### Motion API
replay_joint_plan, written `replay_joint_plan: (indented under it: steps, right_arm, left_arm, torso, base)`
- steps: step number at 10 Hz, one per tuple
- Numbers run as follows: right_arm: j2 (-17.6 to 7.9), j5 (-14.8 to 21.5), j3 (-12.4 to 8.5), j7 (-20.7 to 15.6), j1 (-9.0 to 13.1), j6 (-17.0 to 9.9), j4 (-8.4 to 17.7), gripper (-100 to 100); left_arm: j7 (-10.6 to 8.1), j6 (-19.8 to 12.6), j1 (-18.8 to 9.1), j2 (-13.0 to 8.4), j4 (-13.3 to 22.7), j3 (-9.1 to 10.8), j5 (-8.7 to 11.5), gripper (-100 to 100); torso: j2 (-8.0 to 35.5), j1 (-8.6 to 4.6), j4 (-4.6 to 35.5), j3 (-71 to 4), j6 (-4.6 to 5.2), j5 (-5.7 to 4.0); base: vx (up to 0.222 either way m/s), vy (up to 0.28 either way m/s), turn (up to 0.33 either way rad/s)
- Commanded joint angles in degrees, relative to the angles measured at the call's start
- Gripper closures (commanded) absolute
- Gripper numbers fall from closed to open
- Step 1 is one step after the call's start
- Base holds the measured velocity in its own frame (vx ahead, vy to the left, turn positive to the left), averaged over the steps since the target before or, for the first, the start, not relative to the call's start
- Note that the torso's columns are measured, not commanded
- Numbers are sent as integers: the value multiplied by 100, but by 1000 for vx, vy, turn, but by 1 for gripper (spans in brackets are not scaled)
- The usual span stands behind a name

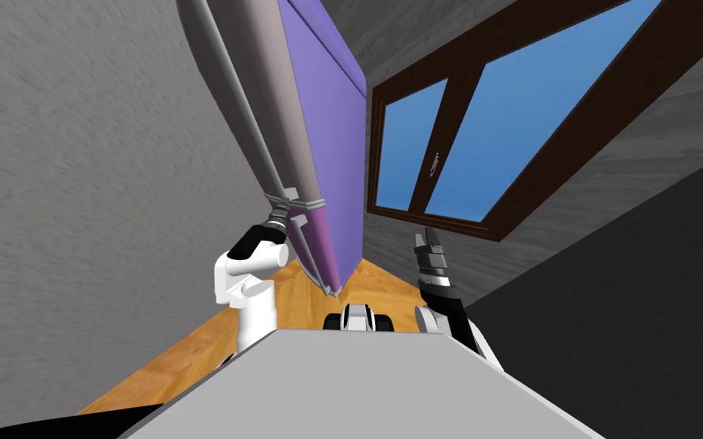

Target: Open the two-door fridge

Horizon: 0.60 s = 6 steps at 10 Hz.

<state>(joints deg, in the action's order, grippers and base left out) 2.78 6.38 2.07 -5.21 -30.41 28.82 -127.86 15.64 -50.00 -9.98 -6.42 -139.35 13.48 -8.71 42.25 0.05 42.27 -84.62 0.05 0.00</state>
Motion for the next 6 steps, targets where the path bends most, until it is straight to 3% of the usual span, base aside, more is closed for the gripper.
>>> replay_joint_plan:
  steps: [1, 6]
  right_arm:
    - [0, 0, 0, 0, 0, 0, 0, 0]
    - [0, 0, 0, 0, -1, 0, 0, 0]
  left_arm:
    - [60, -332, -134, 17, -48, 47, -48, -100]
    - [258, -1347, -570, 12, -482, 202, -204, -100]
  torso:
    - [-16, -1, 1, -13, 1, -4]
    - [-91, -3, 10, -84, 25, -35]
  base:
    - [38, -28, 16]
    - [70, -49, 27]
